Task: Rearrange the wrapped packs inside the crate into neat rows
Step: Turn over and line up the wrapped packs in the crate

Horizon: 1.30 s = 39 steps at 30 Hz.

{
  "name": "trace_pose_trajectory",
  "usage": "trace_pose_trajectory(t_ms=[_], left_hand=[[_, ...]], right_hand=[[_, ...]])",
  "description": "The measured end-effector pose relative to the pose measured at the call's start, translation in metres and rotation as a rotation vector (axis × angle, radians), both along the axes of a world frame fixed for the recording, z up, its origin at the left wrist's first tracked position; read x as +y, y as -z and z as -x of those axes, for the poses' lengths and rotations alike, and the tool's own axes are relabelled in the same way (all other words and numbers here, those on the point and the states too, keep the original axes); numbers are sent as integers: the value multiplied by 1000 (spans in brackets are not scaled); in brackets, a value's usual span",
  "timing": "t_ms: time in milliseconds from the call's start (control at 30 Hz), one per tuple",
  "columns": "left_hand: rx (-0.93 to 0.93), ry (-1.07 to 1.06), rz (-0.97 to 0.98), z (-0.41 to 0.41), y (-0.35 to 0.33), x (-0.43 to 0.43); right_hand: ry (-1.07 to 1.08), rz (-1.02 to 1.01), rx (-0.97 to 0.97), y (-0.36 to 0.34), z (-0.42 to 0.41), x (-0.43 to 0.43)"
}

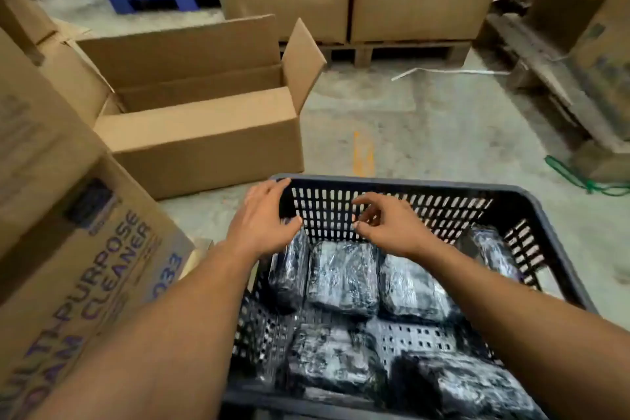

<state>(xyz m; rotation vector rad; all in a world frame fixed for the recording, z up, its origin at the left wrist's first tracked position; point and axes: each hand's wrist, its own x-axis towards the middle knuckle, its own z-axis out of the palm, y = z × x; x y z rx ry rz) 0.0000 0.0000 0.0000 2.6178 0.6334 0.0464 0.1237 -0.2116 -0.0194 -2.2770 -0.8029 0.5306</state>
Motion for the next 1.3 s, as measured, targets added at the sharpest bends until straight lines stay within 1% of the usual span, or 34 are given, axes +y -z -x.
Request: trace_pose_trajectory(t_ms=[33, 133, 233, 367, 467, 567, 700, 800, 933, 1167, 1233, 1300], left_hand=[[41, 21, -28, 2, 7, 2], [64, 41, -51, 10, 14, 6], [106, 73, -121, 21, 28, 13], [92, -13, -13, 22, 34, 19], [67, -21, 43, 20, 37, 21], [40, -23, 88, 20, 39, 24], [10, -19, 110, 21, 43, 25], [-5, -15, 115, 21, 43, 26], [-6, -20, 113, 22, 44, 25], [25, -37, 85, 19, 41, 23], [32, -36, 78, 19, 41, 23], [42, -39, 66, 19, 39, 22]], right_hand=[[-5, 28, 35, 12, 8, 1], [-71, 137, 82, 45, 27, 5], [-178, 236, 51, 78, 36, 12], [-279, 343, -56, 117, 42, 11], [-370, 436, -155, 142, 51, 6], [-396, 430, -222, 163, 56, 6], [-418, 444, -322, 174, 51, 8], [-422, 438, -334, 176, 51, 6], [-435, 403, -330, 171, 48, 4], [-467, 312, -435, 142, 47, -8], [-424, 237, -465, 134, 50, -6], [-300, 209, -463, 124, 43, 3]])
